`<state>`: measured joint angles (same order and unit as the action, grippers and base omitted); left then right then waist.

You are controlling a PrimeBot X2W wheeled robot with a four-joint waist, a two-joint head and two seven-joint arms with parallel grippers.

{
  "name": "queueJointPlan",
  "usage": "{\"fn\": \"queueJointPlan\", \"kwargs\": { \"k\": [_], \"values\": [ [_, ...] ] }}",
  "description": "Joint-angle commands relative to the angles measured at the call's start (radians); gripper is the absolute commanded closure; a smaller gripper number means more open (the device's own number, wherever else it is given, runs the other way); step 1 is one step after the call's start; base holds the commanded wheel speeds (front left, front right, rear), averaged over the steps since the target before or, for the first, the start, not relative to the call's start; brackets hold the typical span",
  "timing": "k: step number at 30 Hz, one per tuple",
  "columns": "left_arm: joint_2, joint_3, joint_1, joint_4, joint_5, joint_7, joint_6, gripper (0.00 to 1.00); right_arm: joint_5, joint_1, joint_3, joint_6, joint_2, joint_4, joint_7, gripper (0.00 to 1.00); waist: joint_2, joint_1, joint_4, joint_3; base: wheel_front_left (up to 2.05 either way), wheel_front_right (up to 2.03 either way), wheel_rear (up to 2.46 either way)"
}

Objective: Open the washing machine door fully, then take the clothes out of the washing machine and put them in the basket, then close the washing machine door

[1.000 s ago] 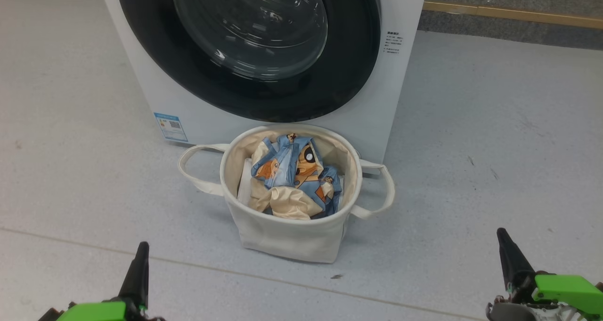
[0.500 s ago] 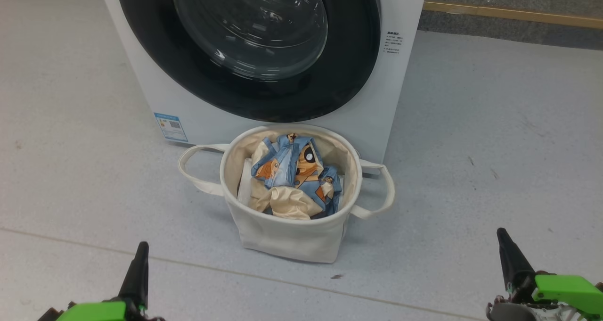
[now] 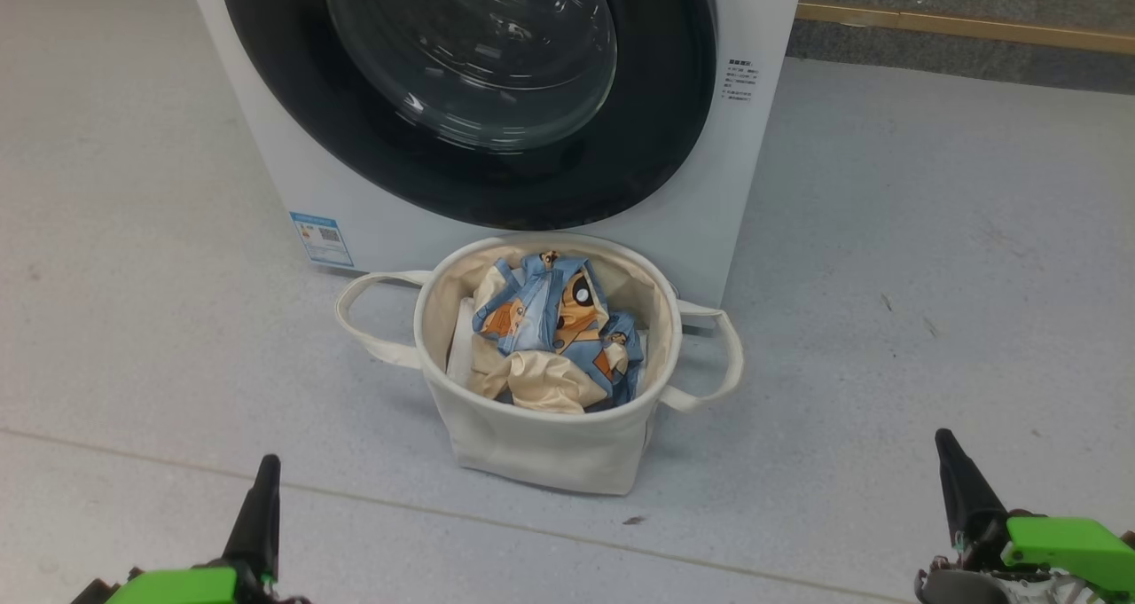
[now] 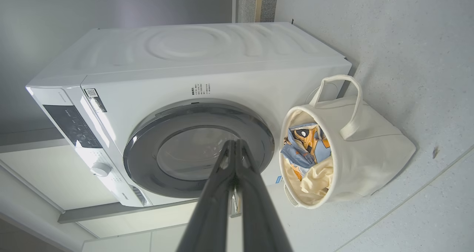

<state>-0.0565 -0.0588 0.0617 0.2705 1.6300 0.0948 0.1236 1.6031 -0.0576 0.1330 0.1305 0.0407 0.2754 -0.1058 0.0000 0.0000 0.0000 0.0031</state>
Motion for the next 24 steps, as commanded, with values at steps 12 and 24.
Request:
{"fn": "queueJointPlan", "kwargs": {
  "k": [12, 24],
  "values": [
    [-0.004, -0.041, 0.045, -0.026, -0.010, 0.007, 0.007, 1.00, 0.006, -0.050, -0.019, 0.000, 0.009, -0.031, -0.007, 1.00, 0.0000, 0.0000, 0.000, 0.000, 0.00, 0.00, 0.00],
    [-0.003, -0.043, 0.045, -0.026, -0.012, 0.009, 0.007, 1.00, 0.006, -0.050, -0.019, 0.000, 0.009, -0.031, -0.007, 1.00, 0.0000, 0.0000, 0.000, 0.000, 0.00, 0.00, 0.00]
  ]
}}
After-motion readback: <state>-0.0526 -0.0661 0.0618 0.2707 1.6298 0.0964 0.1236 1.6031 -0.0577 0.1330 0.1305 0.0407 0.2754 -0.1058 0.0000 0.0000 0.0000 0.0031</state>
